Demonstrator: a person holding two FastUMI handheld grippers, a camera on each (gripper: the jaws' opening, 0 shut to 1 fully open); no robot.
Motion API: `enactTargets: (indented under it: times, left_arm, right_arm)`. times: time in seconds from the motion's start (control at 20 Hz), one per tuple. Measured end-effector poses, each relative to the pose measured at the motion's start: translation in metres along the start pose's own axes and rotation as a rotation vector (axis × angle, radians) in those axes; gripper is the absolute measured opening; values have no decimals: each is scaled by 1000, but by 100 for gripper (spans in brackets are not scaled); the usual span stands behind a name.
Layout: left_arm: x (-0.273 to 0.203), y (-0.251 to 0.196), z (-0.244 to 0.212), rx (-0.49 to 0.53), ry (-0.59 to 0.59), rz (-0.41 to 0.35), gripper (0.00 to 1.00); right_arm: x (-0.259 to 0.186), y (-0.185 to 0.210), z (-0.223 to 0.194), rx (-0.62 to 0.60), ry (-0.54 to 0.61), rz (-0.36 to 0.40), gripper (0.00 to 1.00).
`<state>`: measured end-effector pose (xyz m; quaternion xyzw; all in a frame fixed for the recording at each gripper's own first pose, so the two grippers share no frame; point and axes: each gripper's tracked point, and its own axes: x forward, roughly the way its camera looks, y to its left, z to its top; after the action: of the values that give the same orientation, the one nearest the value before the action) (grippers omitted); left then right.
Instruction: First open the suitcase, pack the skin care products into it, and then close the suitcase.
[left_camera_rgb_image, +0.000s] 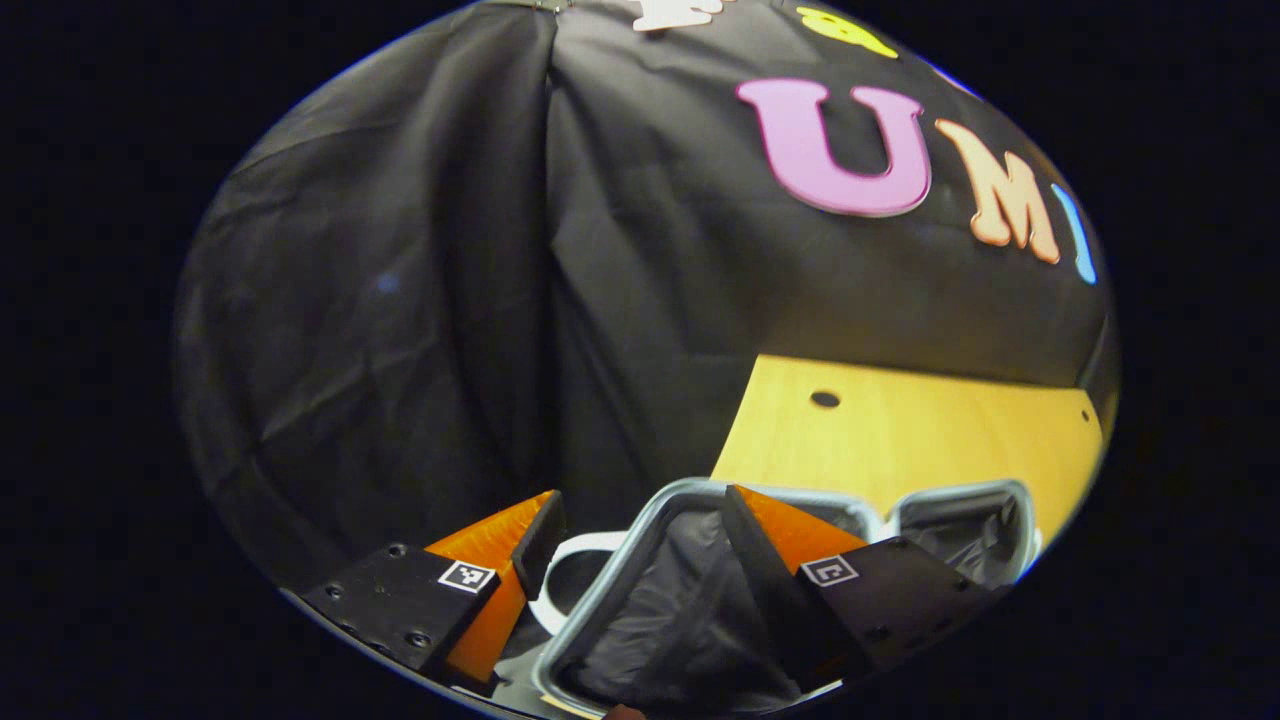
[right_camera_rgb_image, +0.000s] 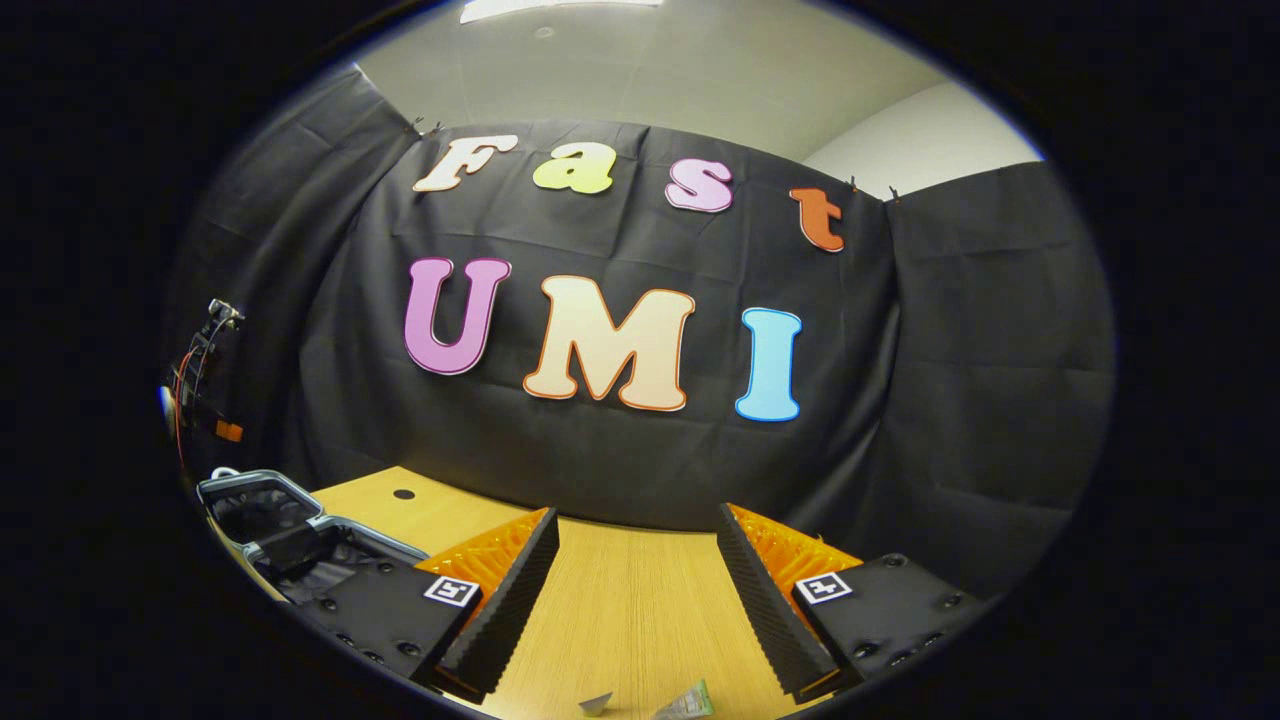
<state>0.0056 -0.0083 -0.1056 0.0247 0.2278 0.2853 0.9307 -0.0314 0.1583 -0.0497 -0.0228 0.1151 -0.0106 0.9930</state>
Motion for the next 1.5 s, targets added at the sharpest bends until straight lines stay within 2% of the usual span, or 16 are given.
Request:
enactTargets:
  times: [0.05,0.15,0.3,0.35,0.5,0.7,0.8,1.0,1.05,1.1,1.35,1.45,1.5]
  left_arm:
    - [-12,-19,27,-15,-95,-14,95]
    - [-35,-68,57,-42,-212,-54,94]
    - [-64,-136,71,-48,-244,-137,99]
    - [-74,-160,71,-43,-241,-167,95]
    - [-106,-235,74,-24,-264,-281,95]
    - [-137,-332,33,20,-183,-417,95]
    - [-162,-380,15,32,-147,-514,95]
    - [-209,-459,-14,93,-109,-658,95]
    - [-218,-474,-23,105,-93,-684,100]
    - [-226,-486,-36,120,-70,-717,95]
    - [-262,-526,-98,164,44,-835,95]
    - [-273,-540,-121,177,81,-878,90]
    - [-278,-546,-133,184,107,-897,93]
  right_arm:
    - [0,-9,3,14,-8,3,96]
    - [3,-26,-1,32,-9,18,98]
    - [6,-57,-9,68,2,22,99]
    - [7,-66,-10,83,6,24,98]
    - [7,-91,-14,104,4,28,99]
    - [8,-112,-29,81,22,71,98]
    - [8,-119,-35,94,31,87,98]
    - [7,-128,-48,108,38,121,99]
    - [6,-131,-51,110,39,126,99]
    - [5,-133,-56,109,43,133,99]
    - [3,-145,-74,93,85,151,98]
    - [3,-148,-76,83,91,153,99]
    - [2,-149,-78,79,93,155,99]
